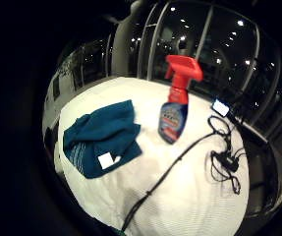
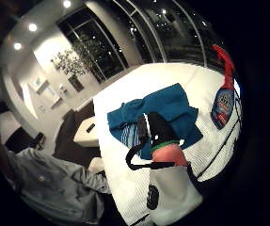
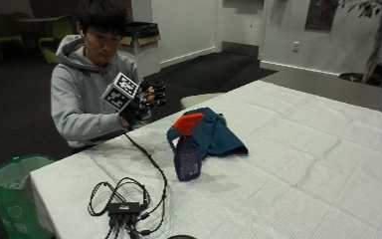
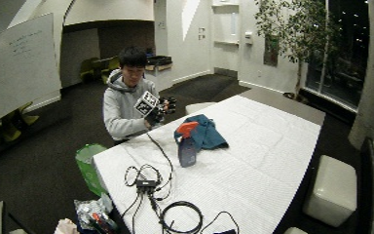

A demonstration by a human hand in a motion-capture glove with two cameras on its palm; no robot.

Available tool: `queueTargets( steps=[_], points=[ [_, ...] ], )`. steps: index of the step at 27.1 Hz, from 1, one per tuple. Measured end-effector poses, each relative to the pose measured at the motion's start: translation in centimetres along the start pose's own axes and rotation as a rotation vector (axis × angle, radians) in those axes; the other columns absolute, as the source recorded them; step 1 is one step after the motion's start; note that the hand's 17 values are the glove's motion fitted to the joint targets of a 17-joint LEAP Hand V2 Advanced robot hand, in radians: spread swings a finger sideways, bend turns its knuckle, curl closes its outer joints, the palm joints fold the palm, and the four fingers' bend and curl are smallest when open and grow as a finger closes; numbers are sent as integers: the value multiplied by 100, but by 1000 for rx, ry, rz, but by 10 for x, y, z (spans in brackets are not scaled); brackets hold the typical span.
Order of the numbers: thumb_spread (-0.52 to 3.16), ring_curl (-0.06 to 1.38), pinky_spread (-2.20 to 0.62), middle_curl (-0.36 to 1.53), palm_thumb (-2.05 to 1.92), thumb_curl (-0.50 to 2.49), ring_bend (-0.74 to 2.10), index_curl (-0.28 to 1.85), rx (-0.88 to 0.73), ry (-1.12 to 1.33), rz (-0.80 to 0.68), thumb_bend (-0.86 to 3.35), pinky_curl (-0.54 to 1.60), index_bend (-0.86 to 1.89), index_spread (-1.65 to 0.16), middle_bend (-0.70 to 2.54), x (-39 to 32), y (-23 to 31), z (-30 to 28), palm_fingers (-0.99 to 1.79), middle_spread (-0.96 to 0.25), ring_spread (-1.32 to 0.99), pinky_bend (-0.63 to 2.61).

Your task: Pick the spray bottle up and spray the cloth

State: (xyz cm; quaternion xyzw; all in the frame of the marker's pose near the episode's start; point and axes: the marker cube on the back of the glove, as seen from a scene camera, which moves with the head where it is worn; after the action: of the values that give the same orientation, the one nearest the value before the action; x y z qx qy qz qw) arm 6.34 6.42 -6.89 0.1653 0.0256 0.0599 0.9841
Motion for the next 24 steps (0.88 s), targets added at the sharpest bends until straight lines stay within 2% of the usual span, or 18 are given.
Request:
queueTargets(
  steps=[6, 11, 15, 24],
  points=[
    [99, 27, 23, 29, 71, 40, 40, 20, 68, -60, 137, 0, 33, 12, -37, 20, 48, 6, -14, 18, -9, -2, 50],
    [99, 28, 23, 30, 72, 40, 41, 19, 110, -166, 311, -2, 33, 11, -37, 20, 78, 8, -10, 18, -8, -2, 50],
    [99, 29, 23, 31, 73, 41, 43, 19, 152, -259, 388, -2, 34, 10, -36, 20, 104, -3, -3, 19, -8, -2, 51],
    [98, 30, 22, 33, 75, 42, 45, 17, 78, -464, 639, -2, 35, 8, -34, 23, 133, -17, 27, 15, -5, -2, 54]
  ],
)
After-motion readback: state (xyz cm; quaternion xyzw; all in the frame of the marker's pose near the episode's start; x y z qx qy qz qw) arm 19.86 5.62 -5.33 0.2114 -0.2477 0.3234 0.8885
